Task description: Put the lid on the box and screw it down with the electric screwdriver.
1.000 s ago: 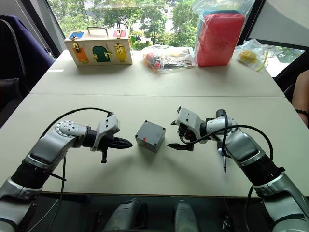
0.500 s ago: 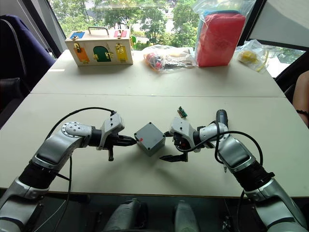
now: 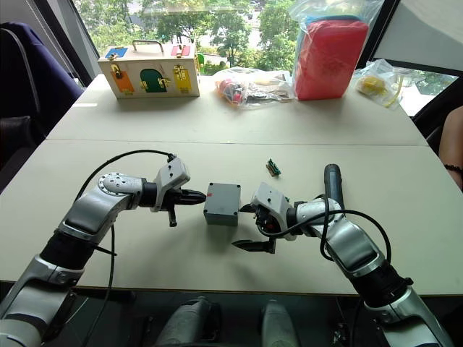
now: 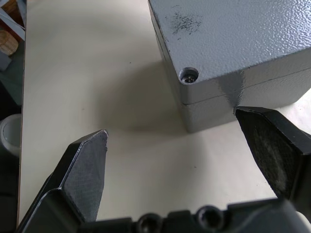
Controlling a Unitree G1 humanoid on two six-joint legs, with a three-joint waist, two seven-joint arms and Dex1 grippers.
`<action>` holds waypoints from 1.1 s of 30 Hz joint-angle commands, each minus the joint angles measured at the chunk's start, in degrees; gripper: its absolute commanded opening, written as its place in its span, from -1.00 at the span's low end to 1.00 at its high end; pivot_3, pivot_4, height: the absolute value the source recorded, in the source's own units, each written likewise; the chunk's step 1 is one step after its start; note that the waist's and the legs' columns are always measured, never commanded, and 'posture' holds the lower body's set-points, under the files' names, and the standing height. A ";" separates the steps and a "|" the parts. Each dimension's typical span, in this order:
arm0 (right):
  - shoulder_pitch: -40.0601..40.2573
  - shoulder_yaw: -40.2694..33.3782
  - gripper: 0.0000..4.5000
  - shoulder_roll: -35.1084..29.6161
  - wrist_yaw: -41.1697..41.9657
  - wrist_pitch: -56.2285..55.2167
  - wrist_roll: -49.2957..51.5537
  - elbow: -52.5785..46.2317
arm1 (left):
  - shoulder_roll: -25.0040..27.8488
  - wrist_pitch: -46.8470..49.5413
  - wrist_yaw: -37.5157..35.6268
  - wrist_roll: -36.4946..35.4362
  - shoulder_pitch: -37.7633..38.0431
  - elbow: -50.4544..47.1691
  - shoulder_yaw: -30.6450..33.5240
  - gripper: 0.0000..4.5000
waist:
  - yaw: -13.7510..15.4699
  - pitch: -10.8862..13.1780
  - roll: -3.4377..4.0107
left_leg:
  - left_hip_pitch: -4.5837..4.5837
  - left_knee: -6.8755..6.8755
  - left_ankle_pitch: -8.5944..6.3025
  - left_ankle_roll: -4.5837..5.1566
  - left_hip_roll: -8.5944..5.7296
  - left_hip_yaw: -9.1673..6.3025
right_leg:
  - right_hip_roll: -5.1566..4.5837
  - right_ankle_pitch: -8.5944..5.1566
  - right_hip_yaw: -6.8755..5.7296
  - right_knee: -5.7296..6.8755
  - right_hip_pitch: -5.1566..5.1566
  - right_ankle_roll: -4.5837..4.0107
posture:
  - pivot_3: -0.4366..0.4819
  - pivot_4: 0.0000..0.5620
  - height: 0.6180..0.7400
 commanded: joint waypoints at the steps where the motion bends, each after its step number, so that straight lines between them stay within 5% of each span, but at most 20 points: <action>1: 0.74 -3.41 0.99 -0.71 -2.80 -1.81 -0.54 -3.99 | 0.80 -1.02 -1.05 -0.01 -0.69 -1.68 0.25 -1.00 | 0.04 0.00 0.00 | 0.00 0.00 0.00 0.00 0.00 0.00 | 0.00 0.00 0.00 0.00 0.00 0.00 | -0.05 -0.47 1.00; 4: 3.70 -6.30 0.99 -2.84 -6.04 -2.60 -2.73 -6.80 | 2.69 0.17 -1.83 -1.11 0.53 -3.42 1.87 -1.00 | 0.05 0.00 0.00 | 0.00 0.00 0.00 0.00 -0.01 0.00 | 0.00 0.00 0.00 0.00 0.00 0.00 | -0.05 -0.47 1.00; 10: 7.07 -19.20 0.99 1.10 -9.09 4.49 9.66 -9.19 | 2.39 6.05 -1.16 -8.33 -0.94 -5.49 8.95 -1.00 | -0.03 0.00 -0.01 | 0.02 0.00 0.00 -0.01 0.02 -0.03 | -0.01 0.00 0.00 0.02 0.03 0.00 | -0.05 -0.47 1.00; 16: 5.92 -19.74 0.99 3.69 -15.46 1.45 6.22 -3.54 | 2.73 7.19 -2.55 -10.49 -3.42 -8.45 7.75 -1.00 | 0.07 0.00 -0.01 | 0.03 0.00 0.01 -0.02 0.00 -0.02 | 0.00 0.00 0.00 0.02 0.04 0.00 | -0.05 -0.47 1.00; 19: 5.81 -19.03 0.67 4.19 -17.38 0.90 4.99 -0.99 | 2.72 6.97 -3.20 -10.47 -4.76 -9.43 6.64 -1.00 | 0.02 0.00 -0.01 | 0.03 0.00 0.01 -0.02 -0.03 -0.01 | 0.01 0.00 0.00 0.02 0.05 0.00 | -0.05 -0.47 1.00; 25: 4.83 -18.07 -0.31 4.82 -19.53 0.35 3.33 3.27 | 3.39 7.61 -4.07 -10.88 -6.13 -12.21 4.88 -1.00 | -0.09 0.00 -0.01 | 0.03 0.00 0.01 -0.02 -0.02 0.00 | 0.07 0.00 0.00 0.02 0.04 0.01 | -0.05 -0.47 1.00; 33: 3.61 -16.70 -0.31 5.38 -20.08 -0.16 2.25 6.13 | 4.95 5.81 -4.18 -8.84 -5.74 -12.13 2.62 -1.00 | 0.00 0.01 -0.01 | 0.04 0.00 0.01 -0.02 0.00 0.00 | 0.25 0.00 0.03 0.02 0.05 0.01 | -0.05 -0.47 1.00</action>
